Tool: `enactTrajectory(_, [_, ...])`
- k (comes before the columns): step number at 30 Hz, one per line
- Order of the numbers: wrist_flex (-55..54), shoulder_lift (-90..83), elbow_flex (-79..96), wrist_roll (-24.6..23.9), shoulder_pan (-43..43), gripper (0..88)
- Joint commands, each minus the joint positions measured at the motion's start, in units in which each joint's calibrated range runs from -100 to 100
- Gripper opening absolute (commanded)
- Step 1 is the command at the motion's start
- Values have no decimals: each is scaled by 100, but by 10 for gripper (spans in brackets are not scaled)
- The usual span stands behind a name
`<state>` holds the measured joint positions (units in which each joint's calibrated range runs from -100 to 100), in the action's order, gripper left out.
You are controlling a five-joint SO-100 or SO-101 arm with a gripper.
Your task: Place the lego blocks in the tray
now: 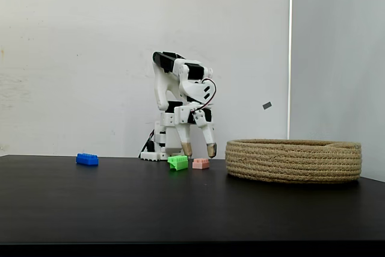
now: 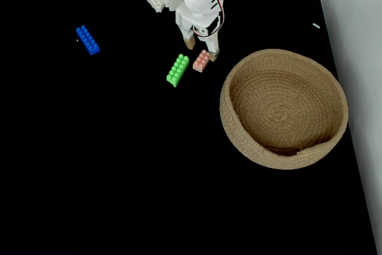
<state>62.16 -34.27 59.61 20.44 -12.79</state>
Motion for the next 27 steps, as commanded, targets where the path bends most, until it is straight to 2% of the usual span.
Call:
enactTrajectory(1, [-131, 142, -384, -49, -57, 219])
enactTrajectory(13, [-556, 864, -594, -68, -82, 193])
enactTrajectory(15, [-647, 967, -621, -93, -98, 119])
enactTrajectory(17, [-739, 1071, -649, -132, -131, 0])
enactTrajectory(22, [-656, 1208, -859, -195, -189, 0])
enactTrajectory(27, [302, 589, -1688, -73, 50, 0])
